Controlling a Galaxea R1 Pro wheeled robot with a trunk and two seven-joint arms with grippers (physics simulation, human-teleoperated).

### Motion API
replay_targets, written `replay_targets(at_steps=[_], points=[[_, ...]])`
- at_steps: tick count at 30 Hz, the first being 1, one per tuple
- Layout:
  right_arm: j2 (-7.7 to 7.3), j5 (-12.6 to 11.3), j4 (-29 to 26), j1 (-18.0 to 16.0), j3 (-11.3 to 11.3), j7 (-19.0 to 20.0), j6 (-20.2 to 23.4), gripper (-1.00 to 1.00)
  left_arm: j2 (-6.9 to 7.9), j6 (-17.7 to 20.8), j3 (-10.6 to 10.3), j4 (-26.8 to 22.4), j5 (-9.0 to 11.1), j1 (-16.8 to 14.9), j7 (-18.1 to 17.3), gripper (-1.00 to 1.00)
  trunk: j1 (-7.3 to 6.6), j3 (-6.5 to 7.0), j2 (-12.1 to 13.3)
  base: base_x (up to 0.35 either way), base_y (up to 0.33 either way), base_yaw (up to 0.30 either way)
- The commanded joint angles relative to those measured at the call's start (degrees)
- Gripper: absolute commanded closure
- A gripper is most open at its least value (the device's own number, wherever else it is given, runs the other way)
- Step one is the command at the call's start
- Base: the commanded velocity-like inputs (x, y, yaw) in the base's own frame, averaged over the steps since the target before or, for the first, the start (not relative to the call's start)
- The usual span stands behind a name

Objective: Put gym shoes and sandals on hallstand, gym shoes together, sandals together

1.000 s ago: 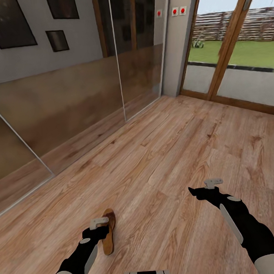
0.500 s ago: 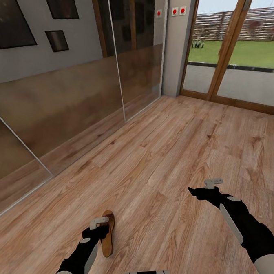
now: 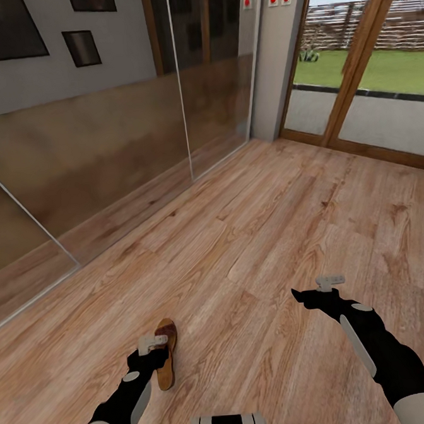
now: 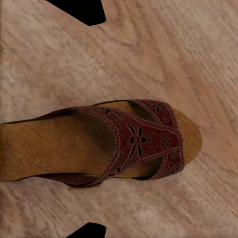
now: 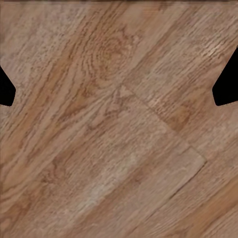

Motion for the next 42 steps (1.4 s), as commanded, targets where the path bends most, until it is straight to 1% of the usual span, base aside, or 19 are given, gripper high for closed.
replay_targets(at_steps=[1,2,7,11,18,21,24,28,39,42], points=[[-0.02,-0.4,-0.1,0.0,0.0,0.0,0.3,-1.00,-0.06,-0.6,0.3,0.5,-0.3,0.0,0.0,-1.00,0.01,-0.27,0.0,0.000,0.000,0.000],[-0.02,-0.4,-0.1,0.0,0.0,0.0,0.3,-1.00,-0.06,-1.5,0.2,1.8,-0.5,-0.1,0.0,-1.00,0.04,-0.49,0.0,0.000,0.000,0.000],[-0.02,-0.4,-0.2,0.0,0.0,0.0,0.3,-1.00,-0.06,-2.0,0.2,2.5,-0.6,-0.1,0.0,-1.00,0.17,-1.76,-0.1,0.000,0.000,0.000],[-0.02,-0.4,-0.3,0.0,0.0,0.0,0.3,-1.00,-0.12,-2.1,0.0,2.6,-0.6,-0.1,-0.1,-1.00,0.27,-2.95,-0.2,0.000,0.000,0.000],[-0.02,-0.4,-0.4,0.0,0.0,0.0,0.3,-1.00,-0.17,-2.4,-1.0,2.1,-0.6,-0.2,-0.1,-1.00,0.45,-5.11,-0.3,0.000,0.000,0.000],[-0.02,-0.4,-0.4,0.0,0.0,0.0,0.3,-1.00,-0.84,-5.8,-1.3,1.7,-0.6,-0.7,-0.1,-1.00,0.53,-6.05,-0.3,0.000,0.000,0.016],[-0.02,-0.4,-0.4,0.0,0.0,0.0,0.3,-1.00,-1.13,-7.0,-1.4,1.6,-0.6,-0.8,-0.1,-1.00,0.60,-6.99,-0.3,0.000,0.000,0.050],[-0.02,-0.4,-0.3,0.0,0.0,0.0,0.3,-1.00,-1.32,-8.3,-2.2,1.6,-0.6,-0.9,-0.1,-1.00,0.71,-8.24,-0.4,0.000,0.000,0.073],[-0.02,-0.4,-0.3,0.0,0.0,0.0,0.2,-1.00,-1.43,-8.6,-2.5,-0.9,-0.6,-1.0,-0.1,-1.00,0.99,-11.67,-0.5,0.000,0.000,0.088],[-0.02,-0.4,-0.3,0.0,0.0,0.0,0.2,-1.00,-1.45,-8.6,-3.0,-1.5,-0.6,-1.0,-0.1,-1.00,1.07,-12.61,-0.6,0.000,0.000,0.091]])
